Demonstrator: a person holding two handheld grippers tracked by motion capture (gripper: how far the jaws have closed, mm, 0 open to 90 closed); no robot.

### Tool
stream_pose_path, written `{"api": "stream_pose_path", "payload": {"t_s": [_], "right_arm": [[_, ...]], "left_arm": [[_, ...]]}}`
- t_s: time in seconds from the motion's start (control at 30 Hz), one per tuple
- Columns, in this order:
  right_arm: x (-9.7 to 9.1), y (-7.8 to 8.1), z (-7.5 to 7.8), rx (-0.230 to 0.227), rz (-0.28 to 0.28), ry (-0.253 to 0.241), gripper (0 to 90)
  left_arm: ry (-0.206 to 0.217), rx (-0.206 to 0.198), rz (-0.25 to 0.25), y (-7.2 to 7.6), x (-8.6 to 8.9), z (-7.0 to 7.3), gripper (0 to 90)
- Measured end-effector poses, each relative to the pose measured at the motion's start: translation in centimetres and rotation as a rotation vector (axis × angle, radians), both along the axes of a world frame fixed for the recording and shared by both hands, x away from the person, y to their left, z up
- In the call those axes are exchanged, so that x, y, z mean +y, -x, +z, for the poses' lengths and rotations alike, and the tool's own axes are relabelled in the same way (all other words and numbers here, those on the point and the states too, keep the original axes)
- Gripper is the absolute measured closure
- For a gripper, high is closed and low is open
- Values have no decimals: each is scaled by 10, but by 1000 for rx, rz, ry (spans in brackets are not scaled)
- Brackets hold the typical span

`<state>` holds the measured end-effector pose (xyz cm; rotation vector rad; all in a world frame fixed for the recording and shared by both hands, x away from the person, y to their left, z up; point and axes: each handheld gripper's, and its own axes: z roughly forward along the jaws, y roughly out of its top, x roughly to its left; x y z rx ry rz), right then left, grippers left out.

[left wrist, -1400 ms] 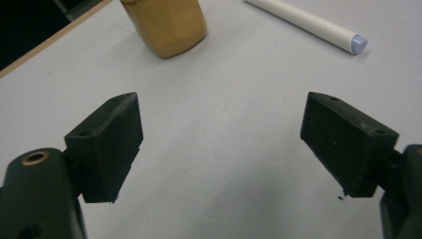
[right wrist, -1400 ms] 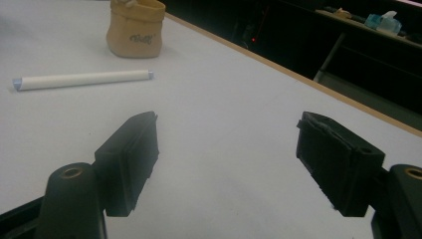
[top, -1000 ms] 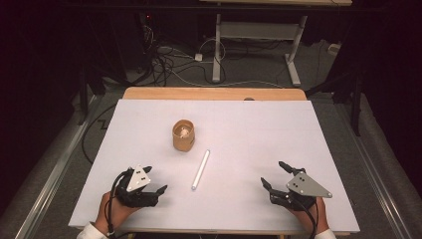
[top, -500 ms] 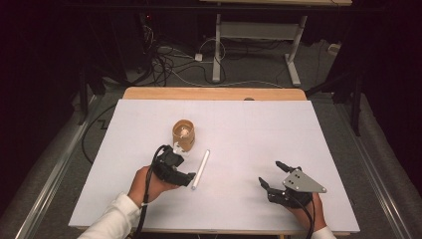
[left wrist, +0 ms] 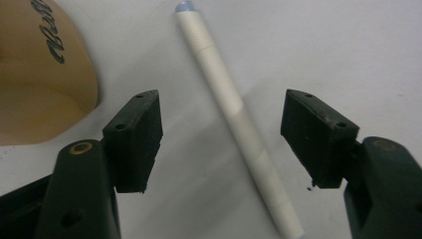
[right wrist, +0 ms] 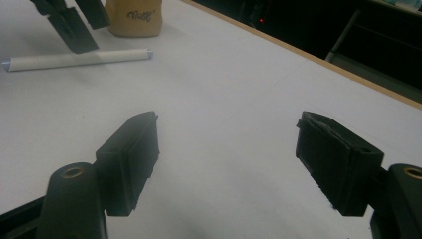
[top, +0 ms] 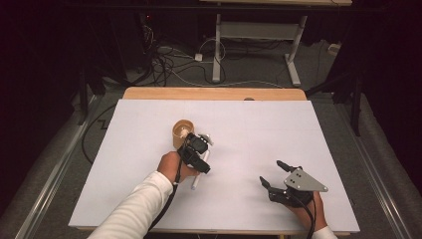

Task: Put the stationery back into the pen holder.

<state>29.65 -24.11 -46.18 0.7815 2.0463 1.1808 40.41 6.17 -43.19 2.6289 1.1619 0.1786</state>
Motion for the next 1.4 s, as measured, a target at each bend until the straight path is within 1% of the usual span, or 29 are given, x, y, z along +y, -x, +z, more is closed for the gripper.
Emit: {"api": "stream_pose_path", "payload": {"t_s": [0.03,0.07,0.13,0.17,0.2,0.23,0.27,0.3,0.33,0.37,0.4,0.43,0.47,0.57,0.7,0.77,0.8,0.83,0.9,0.97,1.03,1.1,1.13,1.17,1.2,1.23,1.3,1.37,1.4], "right_arm": [[0,0,0,0,0,0,251],[0,0,0,3,4,0,251],[0,0,0,3,10,3,251],[0,0,0,3,10,3,251],[0,0,0,4,11,2,251],[0,0,0,4,10,1,251],[0,0,0,6,12,1,257],[0,0,0,6,12,1,257],[0,0,-1,8,12,1,257],[0,-1,-1,13,14,3,259],[0,-1,-1,13,14,3,259],[1,-1,-1,15,15,3,259],[1,-1,-1,16,14,0,259],[2,0,-1,17,17,3,259],[2,-1,-2,19,21,6,259],[2,-1,-3,20,23,8,259],[2,-1,-2,18,20,8,259],[2,-1,-2,18,20,8,259],[1,-1,-2,16,20,1,259],[1,0,-1,12,16,-1,259],[1,0,-1,10,13,-1,259],[1,0,-1,8,14,-1,259],[1,0,-1,8,14,-1,259],[1,1,-1,6,14,-1,259],[1,1,-1,3,16,1,259],[1,1,-1,0,18,0,259],[0,2,-1,-9,31,-24,259],[-1,3,0,-19,27,-31,259],[-1,3,0,-19,27,-31,259]], "left_arm": [[0,9,9,-2,0,-2,325],[-7,20,12,-4,-1,-4,348],[-32,19,16,-7,-4,-8,386],[-32,28,18,-9,-4,-11,417],[-28,37,15,-10,-4,-13,427],[-20,36,16,-10,-4,-13,437],[-8,42,16,-11,-3,-13,478],[12,54,13,-11,-2,-13,478],[19,56,11,-11,-2,-13,522],[21,57,4,-10,-3,-13,595],[22,55,-4,-9,-4,-12,595],[15,55,-9,-9,-5,-12,641],[16,56,-7,-9,-6,-12,649],[17,60,-12,-10,-7,-12,747],[12,60,-22,-10,-7,-12,749],[-1,43,-38,-8,-9,-12,752],[0,31,-42,-7,-9,-12,753],[9,21,-45,-6,-8,-12,753],[16,-12,-50,-5,-5,-12,753],[37,-29,-58,-3,-2,-12,753],[59,-61,-60,1,1,-10,753],[68,-91,-80,5,3,-6,754],[82,-106,-86,7,4,-3,754],[78,-133,-94,10,5,0,753],[91,-156,-100,12,7,4,753],[110,-168,-103,13,10,8,753],[129,-206,-111,17,15,14,753],[170,-223,-114,20,21,18,754],[183,-240,-117,22,25,21,754]]}}
